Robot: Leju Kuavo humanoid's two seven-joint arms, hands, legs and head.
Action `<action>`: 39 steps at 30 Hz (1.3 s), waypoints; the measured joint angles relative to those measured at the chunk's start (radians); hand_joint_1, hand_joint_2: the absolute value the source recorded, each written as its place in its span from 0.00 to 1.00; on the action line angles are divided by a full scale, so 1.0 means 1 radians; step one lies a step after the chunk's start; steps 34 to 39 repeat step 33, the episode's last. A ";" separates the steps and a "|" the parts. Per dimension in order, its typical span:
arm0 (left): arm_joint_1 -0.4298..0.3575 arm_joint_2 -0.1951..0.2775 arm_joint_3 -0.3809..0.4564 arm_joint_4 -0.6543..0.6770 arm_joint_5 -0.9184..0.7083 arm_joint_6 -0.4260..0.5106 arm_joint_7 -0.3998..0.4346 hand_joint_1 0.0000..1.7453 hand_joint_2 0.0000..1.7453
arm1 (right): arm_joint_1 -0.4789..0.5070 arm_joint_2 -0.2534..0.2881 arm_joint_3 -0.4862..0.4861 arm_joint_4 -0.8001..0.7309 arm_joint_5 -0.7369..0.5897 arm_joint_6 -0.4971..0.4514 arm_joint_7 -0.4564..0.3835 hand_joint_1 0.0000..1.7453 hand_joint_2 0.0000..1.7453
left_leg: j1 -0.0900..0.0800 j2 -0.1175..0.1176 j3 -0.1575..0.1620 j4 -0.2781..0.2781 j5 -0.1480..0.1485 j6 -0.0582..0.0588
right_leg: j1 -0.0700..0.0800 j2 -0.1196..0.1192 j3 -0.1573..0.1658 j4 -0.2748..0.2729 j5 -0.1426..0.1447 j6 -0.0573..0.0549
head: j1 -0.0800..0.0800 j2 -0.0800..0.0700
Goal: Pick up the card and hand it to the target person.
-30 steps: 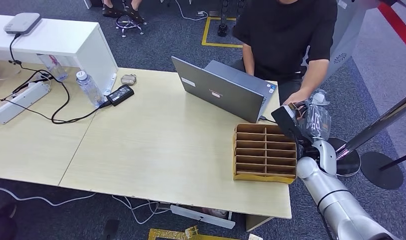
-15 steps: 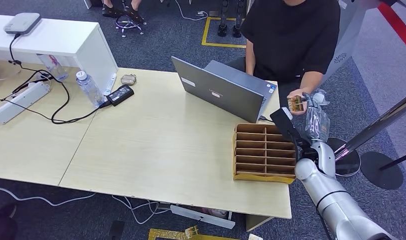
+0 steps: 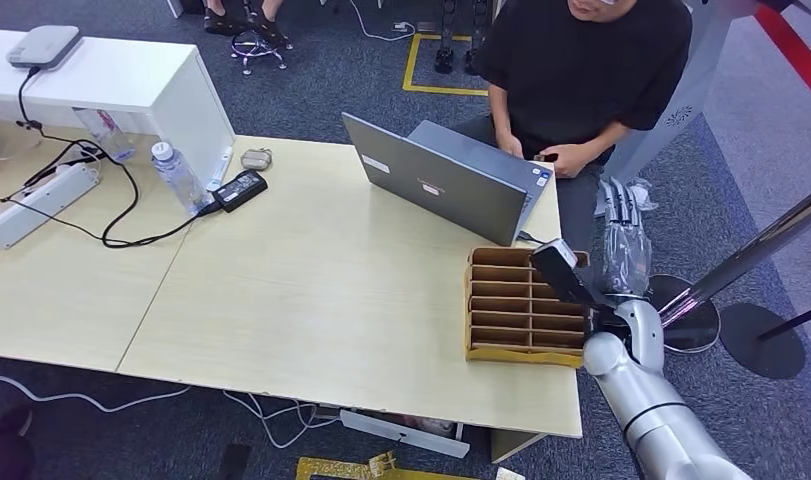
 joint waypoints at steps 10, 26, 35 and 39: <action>0.000 -0.027 -0.029 0.000 -0.016 0.004 0.049 0.00 0.00 | 0.193 0.087 -0.260 -0.281 -0.235 0.000 -0.281 0.00 1.00 | 0.000 0.000 0.001 0.000 0.000 0.000 | 0.000 0.000 0.000 0.000 0.000 0.000 | 0.000 0.000; 0.000 -0.031 -0.047 0.000 -0.008 0.004 0.044 0.00 0.00 | 0.394 0.093 -0.303 -0.444 -0.419 0.001 -0.301 0.00 1.00 | 0.000 0.001 0.001 0.000 0.000 0.000 | 0.000 0.001 0.000 0.000 0.000 0.000 | 0.000 0.000; 0.000 -0.030 -0.047 0.000 0.008 0.009 0.025 0.00 0.00 | 0.417 0.094 -0.301 -0.435 -0.431 0.002 -0.299 0.00 1.00 | 0.000 0.001 0.001 0.000 0.000 0.000 | 0.000 0.001 0.000 0.000 0.000 0.000 | 0.000 0.000; 0.000 -0.030 -0.047 0.000 0.008 0.009 0.025 0.00 0.00 | 0.417 0.094 -0.301 -0.435 -0.431 0.002 -0.299 0.00 1.00 | 0.000 0.001 0.001 0.000 0.000 0.000 | 0.000 0.001 0.000 0.000 0.000 0.000 | 0.000 0.000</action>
